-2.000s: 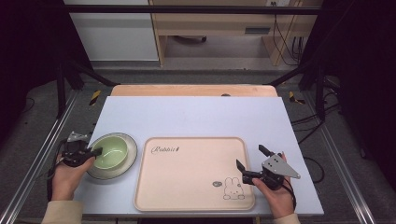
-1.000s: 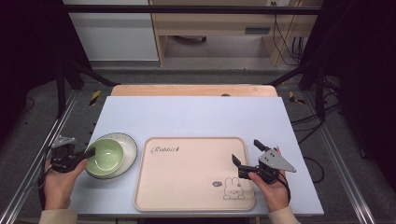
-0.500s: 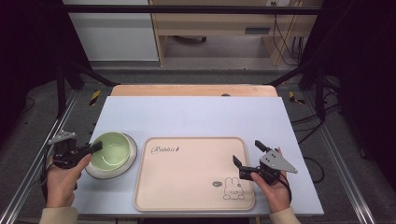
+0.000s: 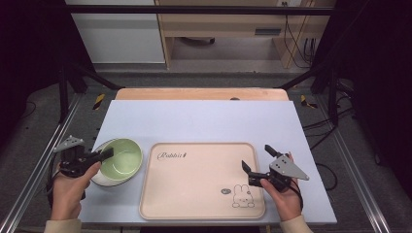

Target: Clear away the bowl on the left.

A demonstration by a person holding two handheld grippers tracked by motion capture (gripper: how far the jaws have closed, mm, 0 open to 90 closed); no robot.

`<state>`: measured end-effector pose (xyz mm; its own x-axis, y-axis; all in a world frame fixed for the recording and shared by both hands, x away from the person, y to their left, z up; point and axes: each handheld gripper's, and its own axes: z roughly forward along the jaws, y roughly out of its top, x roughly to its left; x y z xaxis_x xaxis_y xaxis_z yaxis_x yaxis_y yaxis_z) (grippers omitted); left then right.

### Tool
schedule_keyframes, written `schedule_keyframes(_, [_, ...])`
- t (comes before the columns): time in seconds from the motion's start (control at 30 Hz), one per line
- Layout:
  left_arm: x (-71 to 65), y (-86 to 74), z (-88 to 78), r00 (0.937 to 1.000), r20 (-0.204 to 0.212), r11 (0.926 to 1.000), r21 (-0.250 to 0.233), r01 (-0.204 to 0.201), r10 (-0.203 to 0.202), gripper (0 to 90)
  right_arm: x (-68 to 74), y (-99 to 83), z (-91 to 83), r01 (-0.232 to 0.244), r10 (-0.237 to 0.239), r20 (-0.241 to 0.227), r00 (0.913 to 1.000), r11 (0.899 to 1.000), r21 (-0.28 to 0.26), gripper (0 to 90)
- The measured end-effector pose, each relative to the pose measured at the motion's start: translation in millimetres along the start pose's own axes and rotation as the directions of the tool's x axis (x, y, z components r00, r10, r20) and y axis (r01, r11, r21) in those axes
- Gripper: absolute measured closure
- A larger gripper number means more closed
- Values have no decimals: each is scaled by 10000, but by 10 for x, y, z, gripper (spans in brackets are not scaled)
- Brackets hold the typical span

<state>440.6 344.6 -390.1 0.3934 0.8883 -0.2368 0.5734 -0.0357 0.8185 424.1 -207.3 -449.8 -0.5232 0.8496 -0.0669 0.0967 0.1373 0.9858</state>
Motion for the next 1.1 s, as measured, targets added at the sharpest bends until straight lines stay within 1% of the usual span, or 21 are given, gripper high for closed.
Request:
schedule_keyframes(0.2, [-51,19,-3,9996,268,9999,-73,-83,85,821,-36,-1,-2,-67,67,91,9999,10000,4,39])
schedule_keyframes(0.23, [-61,19,-5,9995,297,10000,-83,-43,45,821,-35,-2,0,-42,42,83,10000,10000,15,39])
schedule_keyframes(0.37, [-94,25,-4,9993,350,9999,-119,-90,94,820,-23,4,-5,7,-7,53,10000,10000,26,38])
schedule_keyframes(0.57, [-171,39,25,9986,492,9997,-186,-179,188,820,-34,2,-18,-47,47,112,9999,10000,14,37])
schedule_keyframes(0.73, [-251,37,83,9967,736,9994,-79,-350,355,819,-42,2,-26,-32,32,106,9999,10000,13,35])
schedule_keyframes(0.87, [-323,25,138,9948,934,9991,10,-415,412,818,-48,4,-34,-32,32,151,9999,10000,-4,35])
schedule_keyframes(1.1, [-424,11,204,9920,1134,9982,140,-579,559,818,-49,5,-34,20,-20,140,9999,10000,0,36])
